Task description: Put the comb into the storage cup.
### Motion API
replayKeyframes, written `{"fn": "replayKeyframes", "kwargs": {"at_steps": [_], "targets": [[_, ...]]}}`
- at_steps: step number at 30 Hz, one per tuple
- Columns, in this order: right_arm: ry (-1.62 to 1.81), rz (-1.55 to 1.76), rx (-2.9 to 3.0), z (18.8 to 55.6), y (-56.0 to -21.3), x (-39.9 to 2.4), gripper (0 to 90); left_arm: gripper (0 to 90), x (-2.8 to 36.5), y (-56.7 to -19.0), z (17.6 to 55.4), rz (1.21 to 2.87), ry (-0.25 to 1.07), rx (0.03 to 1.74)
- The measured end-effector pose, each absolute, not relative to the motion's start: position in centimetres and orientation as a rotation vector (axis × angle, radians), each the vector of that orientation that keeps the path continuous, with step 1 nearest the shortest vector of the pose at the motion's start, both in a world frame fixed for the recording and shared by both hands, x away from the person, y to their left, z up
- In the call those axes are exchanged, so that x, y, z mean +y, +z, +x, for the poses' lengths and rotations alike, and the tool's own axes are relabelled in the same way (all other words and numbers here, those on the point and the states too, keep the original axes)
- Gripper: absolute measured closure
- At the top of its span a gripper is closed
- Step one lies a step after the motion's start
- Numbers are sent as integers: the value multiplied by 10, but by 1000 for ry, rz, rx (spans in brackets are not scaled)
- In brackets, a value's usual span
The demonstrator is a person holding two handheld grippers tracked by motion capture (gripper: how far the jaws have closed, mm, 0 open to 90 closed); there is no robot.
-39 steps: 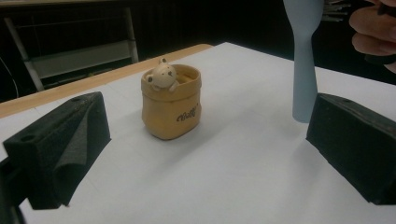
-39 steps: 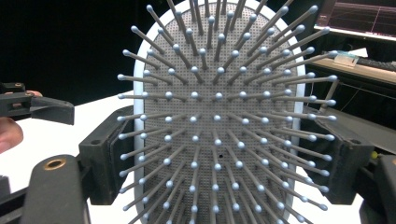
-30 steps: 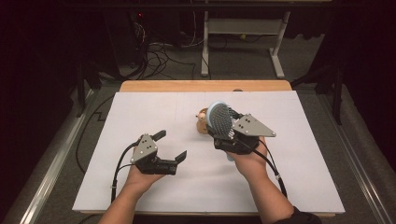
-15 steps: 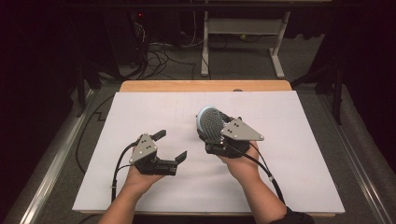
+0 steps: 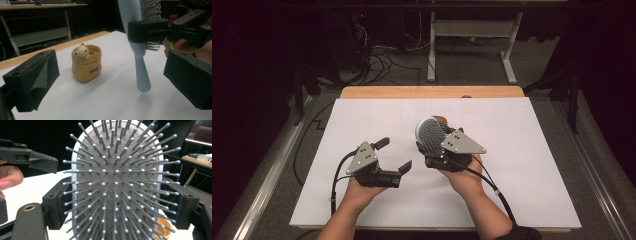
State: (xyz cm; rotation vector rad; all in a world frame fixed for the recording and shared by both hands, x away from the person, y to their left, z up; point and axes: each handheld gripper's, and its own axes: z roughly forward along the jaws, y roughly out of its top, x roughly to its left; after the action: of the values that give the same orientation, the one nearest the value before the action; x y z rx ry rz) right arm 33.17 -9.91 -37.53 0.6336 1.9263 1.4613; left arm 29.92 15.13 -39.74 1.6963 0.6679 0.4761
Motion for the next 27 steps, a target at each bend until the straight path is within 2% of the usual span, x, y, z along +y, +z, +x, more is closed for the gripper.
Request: {"fn": "replayKeyframes", "kwargs": {"at_steps": [27], "targets": [[1469, 549, 1966, 321, -388, -73, 206, 22, 155, -379, 294, 1648, 476, 661]]}}
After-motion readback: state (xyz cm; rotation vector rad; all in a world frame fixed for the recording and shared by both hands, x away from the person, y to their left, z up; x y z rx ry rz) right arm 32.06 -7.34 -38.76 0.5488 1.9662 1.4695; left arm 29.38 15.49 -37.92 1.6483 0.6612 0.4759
